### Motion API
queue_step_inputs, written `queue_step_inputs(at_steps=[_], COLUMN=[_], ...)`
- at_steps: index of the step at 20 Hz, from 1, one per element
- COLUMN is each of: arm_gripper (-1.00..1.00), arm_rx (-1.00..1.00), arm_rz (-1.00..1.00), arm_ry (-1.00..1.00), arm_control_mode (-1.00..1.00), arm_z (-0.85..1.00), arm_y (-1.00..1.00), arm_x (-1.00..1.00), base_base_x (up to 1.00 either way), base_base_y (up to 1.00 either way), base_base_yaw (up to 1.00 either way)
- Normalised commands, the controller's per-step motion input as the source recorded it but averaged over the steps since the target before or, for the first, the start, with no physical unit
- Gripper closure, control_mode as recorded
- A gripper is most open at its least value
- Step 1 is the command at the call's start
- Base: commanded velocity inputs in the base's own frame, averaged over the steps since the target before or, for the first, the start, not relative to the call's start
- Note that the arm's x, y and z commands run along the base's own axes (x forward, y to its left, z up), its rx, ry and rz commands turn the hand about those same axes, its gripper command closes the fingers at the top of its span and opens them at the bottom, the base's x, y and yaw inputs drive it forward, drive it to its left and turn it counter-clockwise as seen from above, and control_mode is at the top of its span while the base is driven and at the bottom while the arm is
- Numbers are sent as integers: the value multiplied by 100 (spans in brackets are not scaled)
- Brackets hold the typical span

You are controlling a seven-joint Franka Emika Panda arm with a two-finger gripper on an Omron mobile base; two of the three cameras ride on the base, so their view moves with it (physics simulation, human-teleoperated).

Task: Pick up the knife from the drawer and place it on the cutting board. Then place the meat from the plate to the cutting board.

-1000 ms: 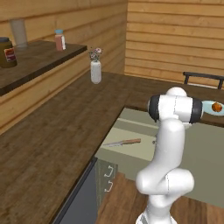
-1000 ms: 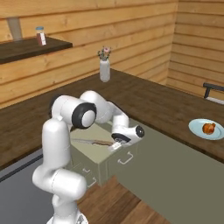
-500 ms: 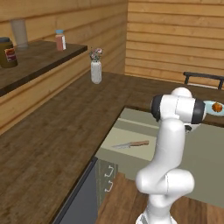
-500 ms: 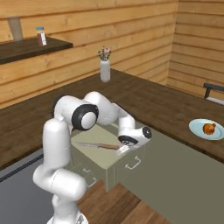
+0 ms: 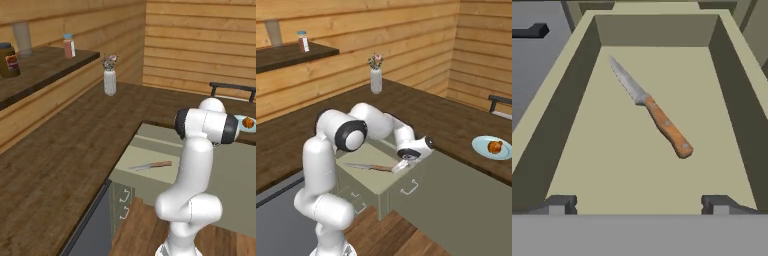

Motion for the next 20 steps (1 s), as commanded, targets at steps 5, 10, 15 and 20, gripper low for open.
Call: queue_step_inputs(at_steps=[5, 10, 15, 20], arm_gripper=[-100, -100, -100, -100], arm_rx=[-2, -2, 3, -3], arm_rz=[17, 17, 22, 24], arm_ry=[20, 17, -4, -36], arm_control_mode=[-100, -100, -100, -100], arm_z=[90, 20, -30, -9], arm_y=[17, 47, 17, 12], arm_x=[8, 29, 56, 6], base_base_x=[0, 0, 0, 0], base_base_y=[0, 0, 0, 0], base_base_yaw=[0, 0, 0, 0])
